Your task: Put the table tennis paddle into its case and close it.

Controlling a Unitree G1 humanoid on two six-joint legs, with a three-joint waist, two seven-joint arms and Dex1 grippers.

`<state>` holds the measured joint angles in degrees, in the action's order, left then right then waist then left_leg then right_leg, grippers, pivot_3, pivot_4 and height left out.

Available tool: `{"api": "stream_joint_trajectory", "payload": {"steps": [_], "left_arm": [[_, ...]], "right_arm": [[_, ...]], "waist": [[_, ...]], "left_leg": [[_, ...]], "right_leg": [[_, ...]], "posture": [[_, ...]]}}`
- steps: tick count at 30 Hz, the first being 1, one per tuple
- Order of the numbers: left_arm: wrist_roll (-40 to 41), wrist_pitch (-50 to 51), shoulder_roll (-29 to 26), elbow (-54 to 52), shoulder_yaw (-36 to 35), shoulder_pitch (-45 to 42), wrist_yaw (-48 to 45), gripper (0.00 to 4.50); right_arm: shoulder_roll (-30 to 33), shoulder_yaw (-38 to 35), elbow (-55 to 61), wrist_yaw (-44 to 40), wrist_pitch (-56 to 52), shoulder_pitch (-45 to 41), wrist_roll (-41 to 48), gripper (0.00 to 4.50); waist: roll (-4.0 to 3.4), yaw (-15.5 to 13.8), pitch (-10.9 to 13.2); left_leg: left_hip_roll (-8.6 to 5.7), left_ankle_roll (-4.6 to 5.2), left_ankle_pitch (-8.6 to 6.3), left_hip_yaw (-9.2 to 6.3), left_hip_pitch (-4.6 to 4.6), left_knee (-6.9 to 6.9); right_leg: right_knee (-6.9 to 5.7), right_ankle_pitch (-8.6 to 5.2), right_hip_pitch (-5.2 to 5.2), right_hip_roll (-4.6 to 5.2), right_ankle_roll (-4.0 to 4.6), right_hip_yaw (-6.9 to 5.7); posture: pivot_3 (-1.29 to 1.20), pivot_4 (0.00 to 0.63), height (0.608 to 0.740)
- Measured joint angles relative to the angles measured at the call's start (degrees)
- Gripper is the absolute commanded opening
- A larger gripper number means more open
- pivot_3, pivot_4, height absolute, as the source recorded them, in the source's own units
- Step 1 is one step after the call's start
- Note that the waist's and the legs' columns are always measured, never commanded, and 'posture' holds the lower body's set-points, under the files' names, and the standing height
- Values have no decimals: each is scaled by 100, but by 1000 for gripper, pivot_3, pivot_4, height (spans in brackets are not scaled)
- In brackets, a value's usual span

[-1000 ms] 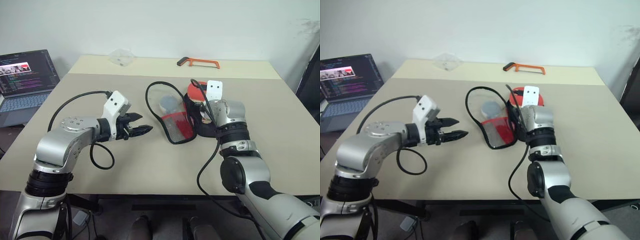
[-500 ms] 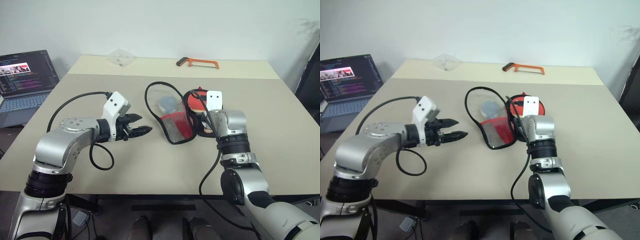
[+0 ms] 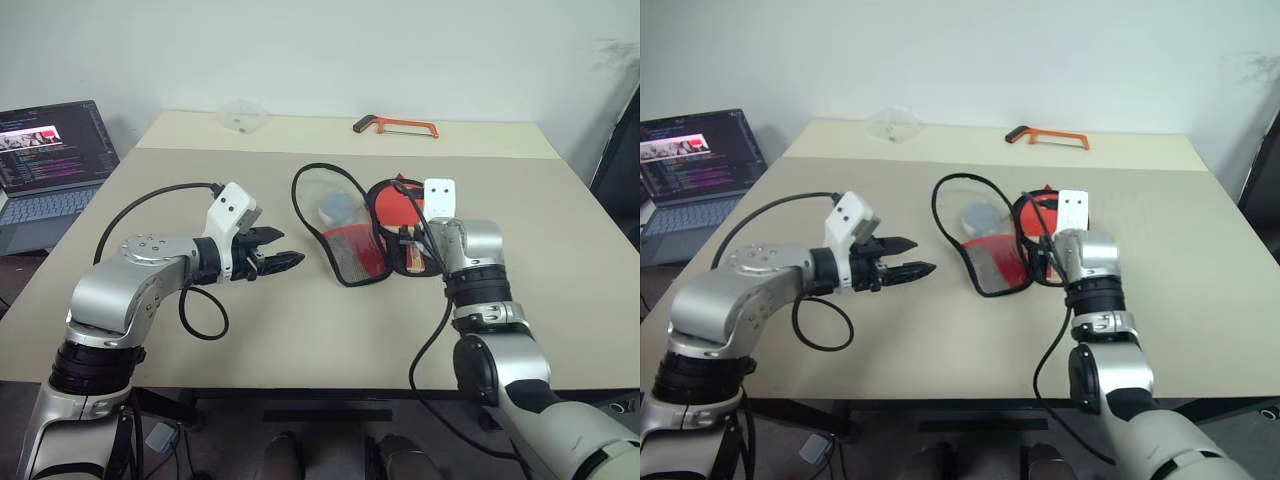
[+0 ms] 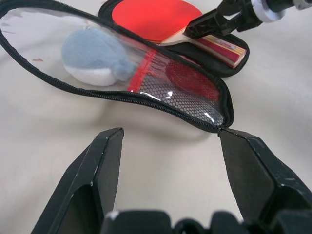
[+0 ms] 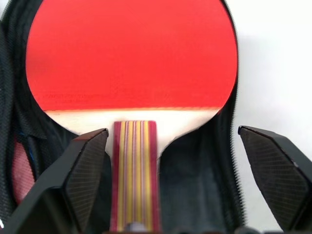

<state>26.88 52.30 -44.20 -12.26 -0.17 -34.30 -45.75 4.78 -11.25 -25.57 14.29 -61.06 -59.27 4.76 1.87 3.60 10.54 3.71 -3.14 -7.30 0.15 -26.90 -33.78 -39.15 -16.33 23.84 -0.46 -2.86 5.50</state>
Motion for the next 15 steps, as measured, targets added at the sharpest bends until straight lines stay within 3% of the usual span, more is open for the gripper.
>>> {"api": "stream_joint_trajectory", "payload": {"steps": [2,7,13,15], "left_arm": [[-111,-81,-51,216,15,-46,7,3375],[-378,-317,53,765,153,-315,17,3375],[-941,-720,511,1637,641,-687,181,3375],[-1179,-808,772,2100,827,-869,325,2982]], "right_arm": [[256,178,477,-347,-312,93,83,4473],[1740,642,2373,-1900,-897,383,592,4473],[2771,585,3249,-4374,-204,2128,1713,4473],[3020,564,3586,-5059,293,2545,1961,4500]], "waist": [[-1,-6,0],[1,-72,-1],[5,-108,-3],[1,-105,-1]], "left_leg": [[0,0,0,0,0,-1],[0,0,0,-1,2,-2],[-1,0,0,-2,14,-21],[-1,0,0,-2,13,-30]], "right_leg": [[-1,0,1,0,0,0],[7,-1,-8,0,-1,-4],[9,0,-30,-1,-8,-3],[8,3,-31,-2,-17,1]], "posture": [[0,150,740],[0,150,740],[0,150,740],[0,150,740]]}}
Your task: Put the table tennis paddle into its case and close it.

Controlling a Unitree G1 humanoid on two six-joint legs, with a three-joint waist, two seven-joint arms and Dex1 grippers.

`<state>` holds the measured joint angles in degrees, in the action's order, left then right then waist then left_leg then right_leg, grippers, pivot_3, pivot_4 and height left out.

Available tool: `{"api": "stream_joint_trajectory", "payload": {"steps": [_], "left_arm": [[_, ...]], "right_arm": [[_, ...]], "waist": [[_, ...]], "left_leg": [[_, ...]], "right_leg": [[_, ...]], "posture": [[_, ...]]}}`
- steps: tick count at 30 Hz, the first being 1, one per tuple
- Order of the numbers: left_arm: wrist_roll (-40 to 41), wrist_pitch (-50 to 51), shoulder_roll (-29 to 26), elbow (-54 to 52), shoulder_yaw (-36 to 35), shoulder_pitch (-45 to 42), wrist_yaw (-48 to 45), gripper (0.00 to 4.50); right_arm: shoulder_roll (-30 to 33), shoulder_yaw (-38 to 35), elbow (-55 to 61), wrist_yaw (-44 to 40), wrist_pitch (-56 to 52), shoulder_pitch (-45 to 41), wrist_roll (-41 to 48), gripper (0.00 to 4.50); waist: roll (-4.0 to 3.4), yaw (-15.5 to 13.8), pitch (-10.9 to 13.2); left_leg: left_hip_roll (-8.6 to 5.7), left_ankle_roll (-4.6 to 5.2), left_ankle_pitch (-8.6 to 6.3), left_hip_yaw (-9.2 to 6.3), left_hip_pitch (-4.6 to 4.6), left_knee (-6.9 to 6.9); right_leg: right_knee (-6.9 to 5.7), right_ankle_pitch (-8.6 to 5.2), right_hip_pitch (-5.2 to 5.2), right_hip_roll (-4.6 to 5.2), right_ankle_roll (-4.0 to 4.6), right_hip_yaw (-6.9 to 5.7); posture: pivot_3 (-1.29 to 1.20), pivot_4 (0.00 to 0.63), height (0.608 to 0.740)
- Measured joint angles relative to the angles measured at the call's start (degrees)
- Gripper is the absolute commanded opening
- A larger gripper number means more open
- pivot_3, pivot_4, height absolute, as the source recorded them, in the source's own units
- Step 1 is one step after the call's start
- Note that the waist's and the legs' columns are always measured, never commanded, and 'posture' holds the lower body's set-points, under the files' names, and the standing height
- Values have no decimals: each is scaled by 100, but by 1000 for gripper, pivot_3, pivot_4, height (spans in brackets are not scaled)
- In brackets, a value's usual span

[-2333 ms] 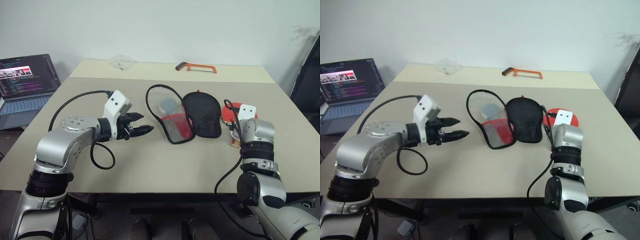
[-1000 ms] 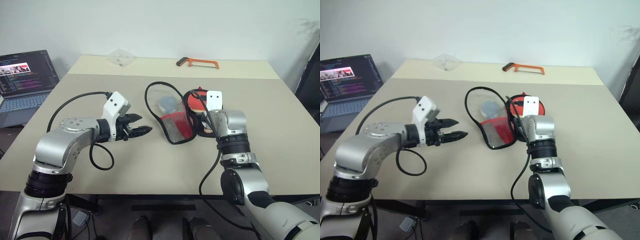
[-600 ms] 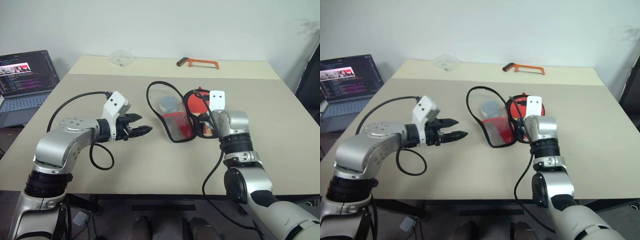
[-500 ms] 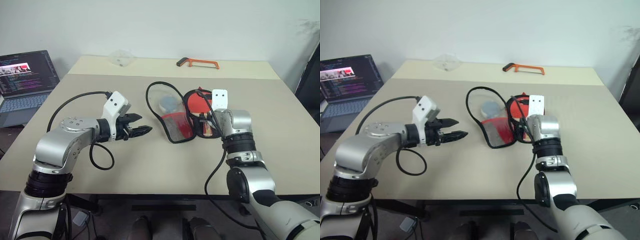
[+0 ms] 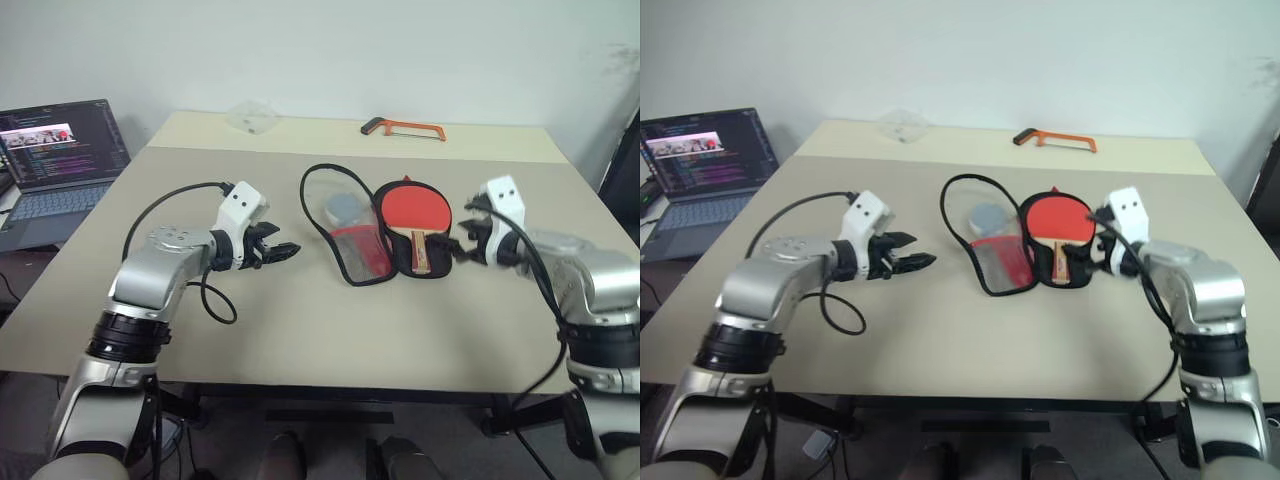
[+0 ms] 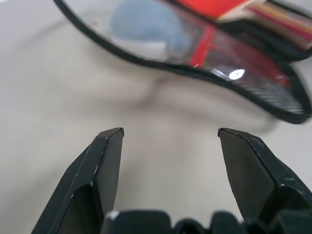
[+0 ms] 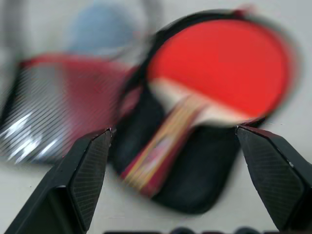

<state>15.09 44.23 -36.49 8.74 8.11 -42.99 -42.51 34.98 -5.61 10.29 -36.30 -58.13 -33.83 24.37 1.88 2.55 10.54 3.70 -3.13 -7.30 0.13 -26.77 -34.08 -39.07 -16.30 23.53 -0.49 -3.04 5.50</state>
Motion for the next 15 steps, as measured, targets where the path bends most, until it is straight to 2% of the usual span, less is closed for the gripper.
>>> {"api": "stream_joint_trajectory", "payload": {"steps": [2,8,9,15], "left_arm": [[-230,-100,225,390,141,-172,145,2430],[-513,-382,759,994,263,-521,300,157],[-537,-396,799,1017,274,-522,300,47],[-841,-450,1161,1427,295,-700,464,47]], "right_arm": [[51,-45,318,-353,299,79,222,4500],[9,-167,559,-520,663,148,489,4500],[9,-167,609,-533,669,167,534,4500],[55,-170,965,-632,664,264,796,4500]], "waist": [[0,57,0],[0,67,0],[0,66,0],[0,31,0]], "left_leg": [[2,0,1,-2,2,-5],[3,0,2,-6,3,-25],[2,0,2,-5,2,-25],[2,0,2,-8,1,-26]], "right_leg": [[0,4,-1,-6,-8,6],[-4,11,-10,-8,-13,8],[-4,13,-10,-7,-11,9],[-3,13,-12,-7,-11,6]], "posture": [[0,150,740],[0,150,740],[0,150,740],[0,150,740]]}}
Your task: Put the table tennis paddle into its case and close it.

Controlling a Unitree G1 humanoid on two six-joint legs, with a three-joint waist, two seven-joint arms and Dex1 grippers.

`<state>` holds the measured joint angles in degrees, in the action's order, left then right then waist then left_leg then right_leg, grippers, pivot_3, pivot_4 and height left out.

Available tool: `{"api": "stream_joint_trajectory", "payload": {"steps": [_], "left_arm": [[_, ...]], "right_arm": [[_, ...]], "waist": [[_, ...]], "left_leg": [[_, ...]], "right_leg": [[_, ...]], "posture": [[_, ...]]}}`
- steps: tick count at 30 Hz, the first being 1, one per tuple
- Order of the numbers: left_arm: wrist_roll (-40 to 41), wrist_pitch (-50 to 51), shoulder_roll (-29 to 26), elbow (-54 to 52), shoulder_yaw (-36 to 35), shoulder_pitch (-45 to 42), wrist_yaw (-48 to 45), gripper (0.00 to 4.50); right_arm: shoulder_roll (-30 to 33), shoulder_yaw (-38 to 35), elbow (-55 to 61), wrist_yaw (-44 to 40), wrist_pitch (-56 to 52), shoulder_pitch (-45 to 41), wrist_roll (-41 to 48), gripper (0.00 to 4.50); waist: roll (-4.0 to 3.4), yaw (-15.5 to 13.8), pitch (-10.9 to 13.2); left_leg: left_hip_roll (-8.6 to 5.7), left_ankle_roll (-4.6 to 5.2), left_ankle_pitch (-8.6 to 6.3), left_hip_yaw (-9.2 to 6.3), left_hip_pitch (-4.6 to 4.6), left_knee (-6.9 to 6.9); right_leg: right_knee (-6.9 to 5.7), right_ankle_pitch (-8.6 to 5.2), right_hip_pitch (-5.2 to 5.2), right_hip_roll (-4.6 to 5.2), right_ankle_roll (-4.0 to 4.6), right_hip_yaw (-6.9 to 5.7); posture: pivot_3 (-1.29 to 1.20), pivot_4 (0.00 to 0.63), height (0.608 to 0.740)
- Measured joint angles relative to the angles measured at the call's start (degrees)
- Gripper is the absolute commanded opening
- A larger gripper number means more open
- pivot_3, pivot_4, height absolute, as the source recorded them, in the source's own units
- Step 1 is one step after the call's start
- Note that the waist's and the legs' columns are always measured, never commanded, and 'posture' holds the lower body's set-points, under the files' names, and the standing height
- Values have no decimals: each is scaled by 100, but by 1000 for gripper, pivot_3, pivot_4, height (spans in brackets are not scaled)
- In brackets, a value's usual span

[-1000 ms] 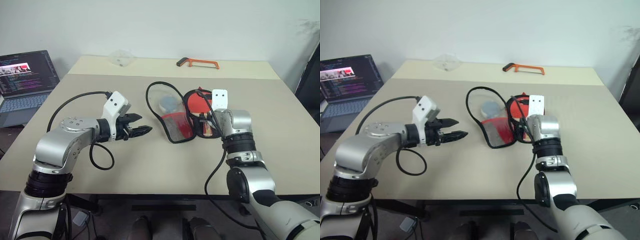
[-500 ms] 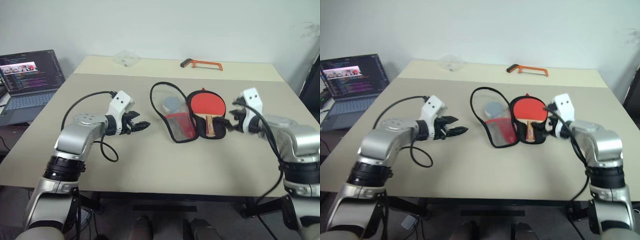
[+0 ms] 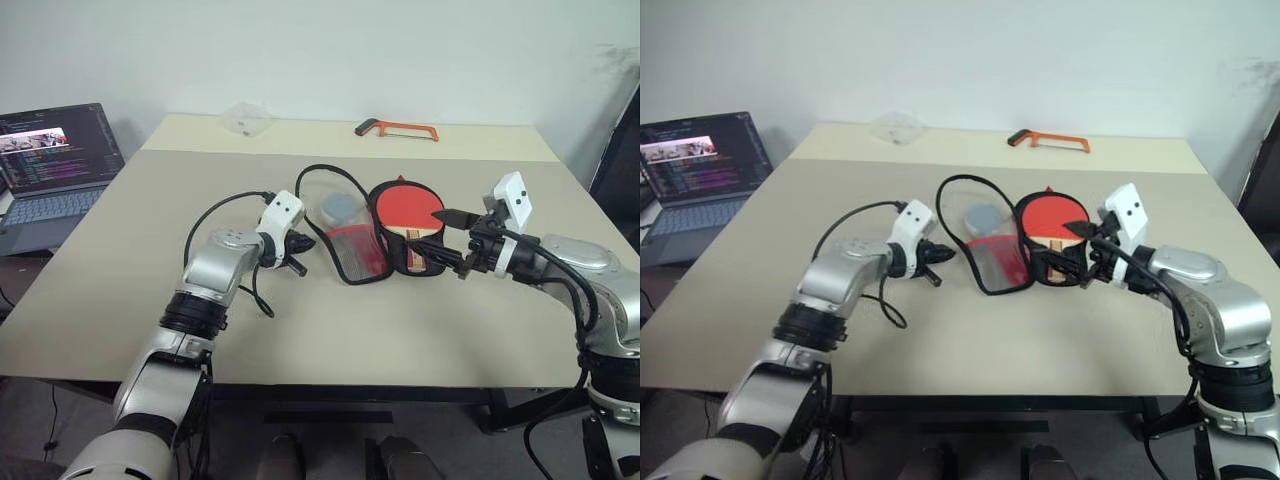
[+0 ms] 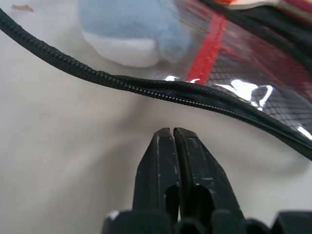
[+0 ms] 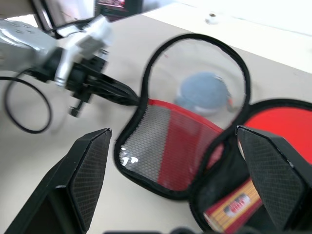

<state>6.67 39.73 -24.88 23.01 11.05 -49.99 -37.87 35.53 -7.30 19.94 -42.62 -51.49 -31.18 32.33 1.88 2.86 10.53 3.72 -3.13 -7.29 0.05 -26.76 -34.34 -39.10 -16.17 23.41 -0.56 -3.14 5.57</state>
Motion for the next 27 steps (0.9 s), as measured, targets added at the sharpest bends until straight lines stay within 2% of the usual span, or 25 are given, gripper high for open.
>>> {"api": "stream_joint_trajectory", "payload": {"steps": [3,9,15,20,24,27], "left_arm": [[-15,-45,214,27,-18,-69,-33,47],[77,-485,1054,119,-54,-600,-33,47],[25,-1377,1959,1355,-178,-1603,126,47],[-406,-1774,2529,2686,-110,-2051,830,47],[-440,-1890,2497,2927,-213,-1977,982,47],[-379,-1880,1940,2311,-259,-1795,508,47]], "right_arm": [[118,0,154,-105,-19,111,114,4500],[449,-173,173,-62,16,132,100,4500],[1067,-1227,185,-71,-48,121,465,4500],[1319,-2024,304,111,-285,78,1009,4500],[1195,-2244,286,705,-785,20,1429,4500],[355,-2173,-12,1558,-1309,-163,1672,4500]], "waist": [[0,-15,0],[0,-104,0],[-1,-136,0],[-6,-53,-3],[-7,46,-2],[-14,132,-5]], "left_leg": [[-1,0,0,1,0,-1],[-2,0,0,1,-3,-20],[-10,1,-1,1,-5,-33],[-13,2,-2,2,2,-31],[-9,2,-1,-3,3,-30],[-8,1,-1,-1,10,-27]], "right_leg": [[1,0,-2,2,-1,0],[2,4,-8,2,-10,0],[12,6,-18,9,-23,1],[9,5,-19,9,-28,11],[0,7,-15,5,-25,12],[-4,14,-16,2,-23,20]], "posture": [[0,150,740],[0,150,740],[0,150,740],[0,150,740],[0,150,740],[0,150,740]]}}
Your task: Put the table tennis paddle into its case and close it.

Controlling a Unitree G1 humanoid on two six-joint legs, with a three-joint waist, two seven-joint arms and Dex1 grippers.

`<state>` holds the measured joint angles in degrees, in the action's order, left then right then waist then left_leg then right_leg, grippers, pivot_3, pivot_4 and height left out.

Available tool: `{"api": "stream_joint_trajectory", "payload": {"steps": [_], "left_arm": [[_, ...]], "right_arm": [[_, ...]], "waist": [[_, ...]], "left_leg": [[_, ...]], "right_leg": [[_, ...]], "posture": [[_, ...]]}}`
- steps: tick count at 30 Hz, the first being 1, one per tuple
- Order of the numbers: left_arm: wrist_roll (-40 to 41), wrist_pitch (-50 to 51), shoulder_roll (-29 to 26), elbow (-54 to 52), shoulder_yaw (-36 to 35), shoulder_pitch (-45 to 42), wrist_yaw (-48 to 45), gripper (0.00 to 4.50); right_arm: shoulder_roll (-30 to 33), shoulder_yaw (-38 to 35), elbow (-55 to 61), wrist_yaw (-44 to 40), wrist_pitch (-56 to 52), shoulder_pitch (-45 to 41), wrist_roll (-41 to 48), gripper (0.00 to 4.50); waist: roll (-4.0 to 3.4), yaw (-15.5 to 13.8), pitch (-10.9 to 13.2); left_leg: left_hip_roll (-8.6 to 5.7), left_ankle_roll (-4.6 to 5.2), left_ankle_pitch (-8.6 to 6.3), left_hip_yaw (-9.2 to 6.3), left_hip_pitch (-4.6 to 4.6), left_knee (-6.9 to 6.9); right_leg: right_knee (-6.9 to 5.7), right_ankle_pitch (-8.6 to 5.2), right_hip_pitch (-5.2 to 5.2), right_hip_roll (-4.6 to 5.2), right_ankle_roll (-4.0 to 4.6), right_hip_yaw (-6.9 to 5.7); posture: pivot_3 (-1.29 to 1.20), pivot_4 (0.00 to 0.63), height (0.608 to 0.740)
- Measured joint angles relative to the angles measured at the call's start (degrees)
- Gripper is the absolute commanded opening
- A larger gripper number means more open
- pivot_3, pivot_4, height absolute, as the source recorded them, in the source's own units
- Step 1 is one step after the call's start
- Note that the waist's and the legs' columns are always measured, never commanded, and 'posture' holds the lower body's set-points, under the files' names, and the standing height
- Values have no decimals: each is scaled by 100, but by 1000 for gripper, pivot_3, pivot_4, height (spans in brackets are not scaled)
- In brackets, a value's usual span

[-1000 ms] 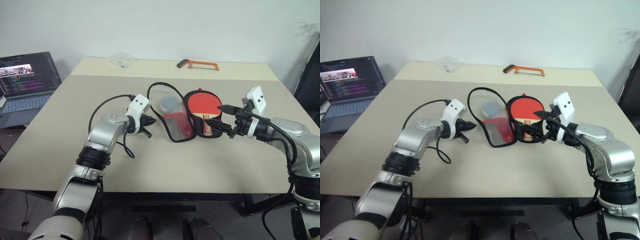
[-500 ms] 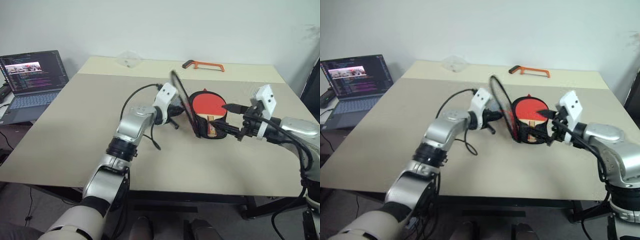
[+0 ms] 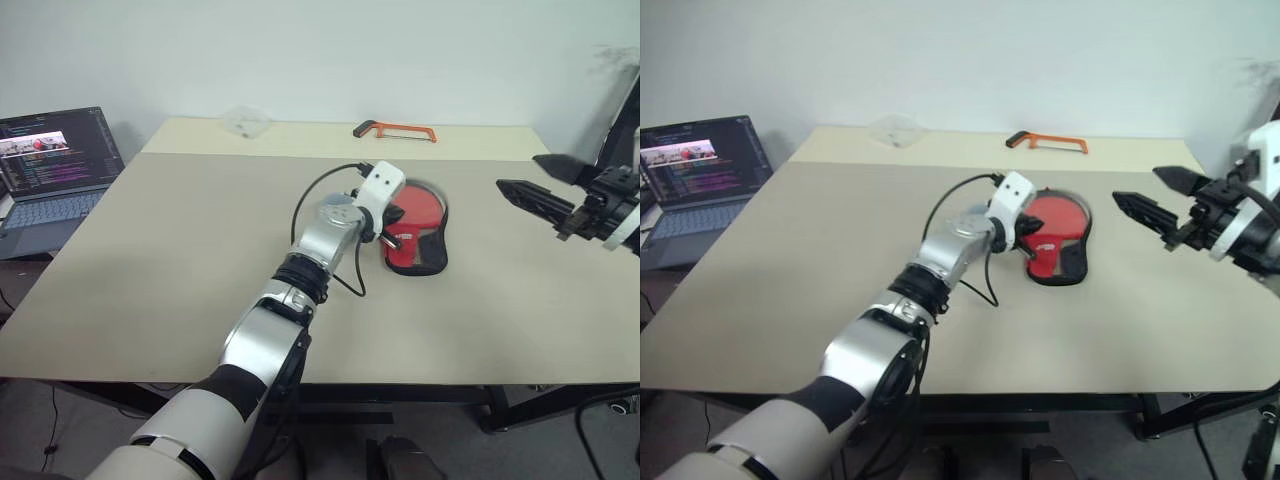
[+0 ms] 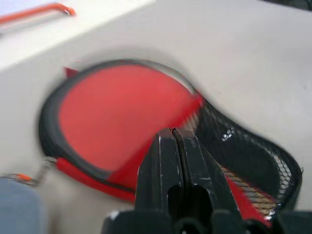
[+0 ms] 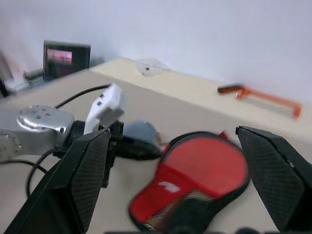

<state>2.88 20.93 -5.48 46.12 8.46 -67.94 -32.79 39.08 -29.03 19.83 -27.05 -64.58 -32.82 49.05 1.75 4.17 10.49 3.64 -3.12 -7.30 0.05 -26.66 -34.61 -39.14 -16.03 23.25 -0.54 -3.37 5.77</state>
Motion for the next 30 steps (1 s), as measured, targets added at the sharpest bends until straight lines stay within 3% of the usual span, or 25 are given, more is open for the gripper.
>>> {"api": "stream_joint_trajectory", "payload": {"steps": [3,7,10,13,21,30], "left_arm": [[225,82,-719,-1016,-66,383,-841,47],[817,472,-2087,-2545,-221,1292,-2269,47],[1137,1008,-2881,-3055,-548,1827,-2698,604],[1391,1532,-3322,-3505,-840,2275,-2797,1651],[1958,2350,-3650,-4649,-1070,3023,-2744,4485],[1579,2059,-3679,-4919,-864,3288,-2183,4485]], "right_arm": [[-801,-22,-559,875,-372,-86,10,4500],[-1934,-395,-1413,1862,-592,-262,247,4500],[-2159,-471,-1847,2157,-578,-117,229,4500],[-2329,-543,-2076,2258,-509,48,238,4500],[-2669,-605,-2278,2246,-140,201,433,4500],[-2678,-571,-3027,2399,720,159,277,4500]], "waist": [[-12,26,-2],[-22,59,-3],[-25,3,-1],[-25,-82,-1],[-25,-92,-1],[-25,-90,-1]], "left_leg": [[3,-1,1,4,1,4],[6,-1,1,4,3,24],[5,-1,1,1,-2,28],[4,-1,1,3,-6,25],[8,7,6,4,-1,10],[8,8,7,9,-1,13]], "right_leg": [[-2,3,0,0,6,-1],[-5,1,2,1,12,-9],[2,-1,3,4,14,-20],[8,-2,2,9,12,-21],[3,-2,-1,6,5,-20],[7,-1,0,6,7,-15]], "posture": [[0,150,740],[0,150,740],[0,150,740],[0,150,740],[0,150,740],[0,150,740]]}}
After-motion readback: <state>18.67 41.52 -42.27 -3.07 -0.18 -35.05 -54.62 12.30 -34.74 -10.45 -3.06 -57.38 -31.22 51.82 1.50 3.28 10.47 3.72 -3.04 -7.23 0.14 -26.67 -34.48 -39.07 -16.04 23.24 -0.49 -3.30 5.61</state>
